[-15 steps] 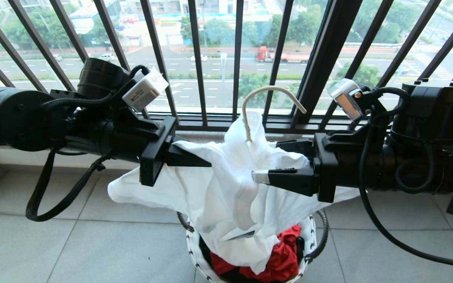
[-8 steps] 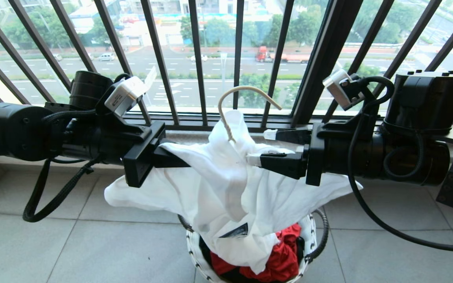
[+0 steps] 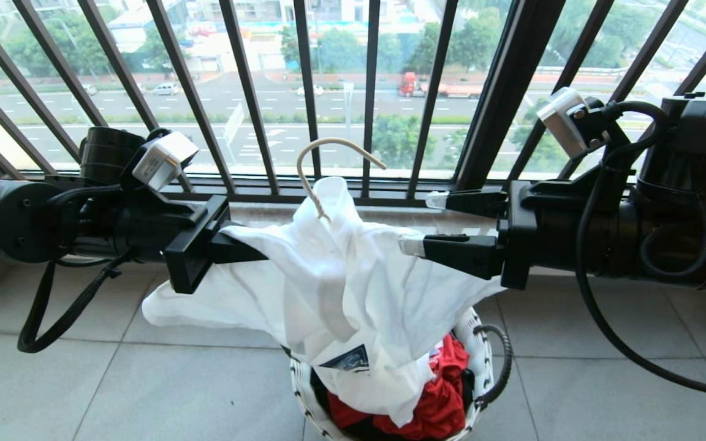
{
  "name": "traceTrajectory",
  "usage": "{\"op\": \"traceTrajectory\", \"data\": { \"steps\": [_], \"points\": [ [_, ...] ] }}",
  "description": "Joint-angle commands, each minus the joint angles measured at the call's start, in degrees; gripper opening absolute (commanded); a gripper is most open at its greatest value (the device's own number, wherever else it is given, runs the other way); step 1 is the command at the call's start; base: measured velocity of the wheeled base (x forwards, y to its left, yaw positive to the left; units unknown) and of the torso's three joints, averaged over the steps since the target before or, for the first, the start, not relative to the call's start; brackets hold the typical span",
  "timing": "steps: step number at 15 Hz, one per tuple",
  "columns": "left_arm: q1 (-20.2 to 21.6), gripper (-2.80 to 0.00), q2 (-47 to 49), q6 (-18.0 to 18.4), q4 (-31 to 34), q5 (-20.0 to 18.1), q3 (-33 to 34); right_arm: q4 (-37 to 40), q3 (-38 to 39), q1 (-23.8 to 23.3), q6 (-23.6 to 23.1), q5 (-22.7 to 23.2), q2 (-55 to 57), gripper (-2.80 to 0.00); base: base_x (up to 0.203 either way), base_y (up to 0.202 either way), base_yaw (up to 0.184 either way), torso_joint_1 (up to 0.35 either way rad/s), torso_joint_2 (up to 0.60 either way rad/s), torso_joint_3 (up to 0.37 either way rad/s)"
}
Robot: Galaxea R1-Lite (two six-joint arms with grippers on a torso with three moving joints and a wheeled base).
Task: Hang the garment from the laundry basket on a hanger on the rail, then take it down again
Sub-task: Hang the clothes on the clothes rack
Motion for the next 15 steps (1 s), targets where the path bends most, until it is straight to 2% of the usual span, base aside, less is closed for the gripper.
{"op": "traceTrajectory", "data": {
  "steps": [1,2,3,4,7,8,10,12,15],
  "points": [
    [1.7,-2.80,-1.3,0.1,0.0,-0.4,0.4,3.4,0.5,-0.1,0.1,-1.2,-4.6,0.00,0.000,0.000,0.000,0.000,0.00,0.000],
    [2.4,-2.80,-2.6,0.1,0.1,-0.4,0.6,3.7,1.4,-0.9,0.2,-3.2,-5.7,0.00,0.000,0.000,0.000,0.000,0.00,0.000],
    [3.7,-2.80,-3.6,-0.6,0.1,-0.4,0.9,3.7,2.8,-1.4,0.3,-4.5,-6.8,-2.35,0.000,0.000,0.000,0.000,0.00,0.000],
    [4.7,-2.80,-4.7,-1.9,0.1,-0.4,1.4,3.9,3.5,-1.6,0.4,-6.3,-6.9,-2.80,0.000,0.000,0.000,0.000,0.00,0.000],
    [7.3,-2.80,-9.0,-5.4,0.1,-0.4,3.7,3.9,5.2,-1.5,0.6,-18.0,-6.9,-2.80,0.000,0.000,0.000,0.000,0.00,0.000],
    [8.1,-2.80,-10.6,-7.0,0.1,-0.4,4.7,3.9,5.8,-1.5,0.9,-20.3,-7.1,-2.80,0.000,0.000,0.000,0.000,0.00,0.000],
    [9.4,-2.80,-14.9,-8.3,0.1,-0.4,7.2,3.9,6.6,-1.5,3.1,-23.8,-8.4,-2.80,0.000,0.000,0.000,0.000,0.00,0.000],
    [12.7,-2.80,-19.0,-9.5,0.1,-0.3,9.7,3.7,6.1,-1.6,3.8,-28.2,-7.6,-2.80,0.000,0.000,0.000,0.000,0.00,0.000],
    [18.2,-2.80,-23.0,-10.4,0.1,-0.4,13.3,3.9,4.0,-1.9,4.5,-30.0,-5.2,-2.80,0.000,0.000,0.000,0.000,0.00,0.000]
  ]
}}
